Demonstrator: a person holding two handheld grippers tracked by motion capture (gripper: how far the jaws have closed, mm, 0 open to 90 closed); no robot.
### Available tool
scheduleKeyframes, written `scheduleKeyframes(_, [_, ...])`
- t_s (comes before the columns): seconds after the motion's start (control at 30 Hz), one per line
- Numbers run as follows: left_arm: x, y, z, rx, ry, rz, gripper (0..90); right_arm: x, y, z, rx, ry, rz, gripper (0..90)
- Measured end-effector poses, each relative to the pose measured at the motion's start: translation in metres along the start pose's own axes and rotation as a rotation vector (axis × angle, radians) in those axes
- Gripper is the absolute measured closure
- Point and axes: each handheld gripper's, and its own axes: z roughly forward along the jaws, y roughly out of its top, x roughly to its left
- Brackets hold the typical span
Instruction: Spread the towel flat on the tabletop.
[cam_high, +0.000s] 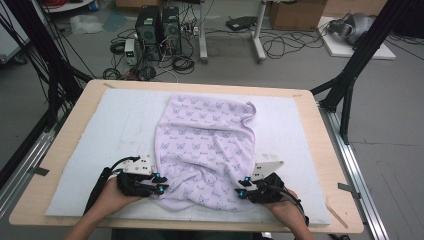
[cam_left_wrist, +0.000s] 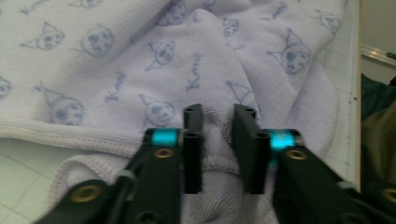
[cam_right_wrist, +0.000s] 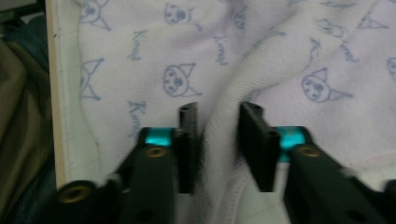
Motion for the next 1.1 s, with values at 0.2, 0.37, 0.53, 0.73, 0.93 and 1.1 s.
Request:
scheduleKeyframes(0.2, [0.014,0.011,-0.017,-0.066,0.080,-0.044,82.9,-0.010,0.022,-0.015,-0.023,-0.061,-0.044,84.3])
scheduleKeyframes(0.37, [0.045,0.030,-0.028,-0.143,0.183,-0.133,82.9,-0.031,0.051,-0.029,-0.036,-0.165,-0.076,84.9])
scheduleKeyframes(0.53, [0.077,0.029,-0.017,-0.158,0.286,-0.238,82.8,-0.076,0.069,-0.021,-0.053,-0.215,0.000,85.0])
scheduleKeyframes(0.73, [0.094,0.020,0.008,-0.057,0.322,-0.268,81.5,-0.107,0.058,0.020,0.050,-0.191,0.100,80.4])
scheduleKeyframes(0.93, [0.094,0.019,-0.009,-0.116,0.346,-0.279,64.0,-0.100,0.061,0.005,-0.016,-0.225,0.090,67.0])
scheduleKeyframes(1.1, [0.081,0.017,-0.035,-0.152,0.340,-0.221,57.7,-0.080,0.058,-0.025,-0.122,-0.221,0.084,60.1])
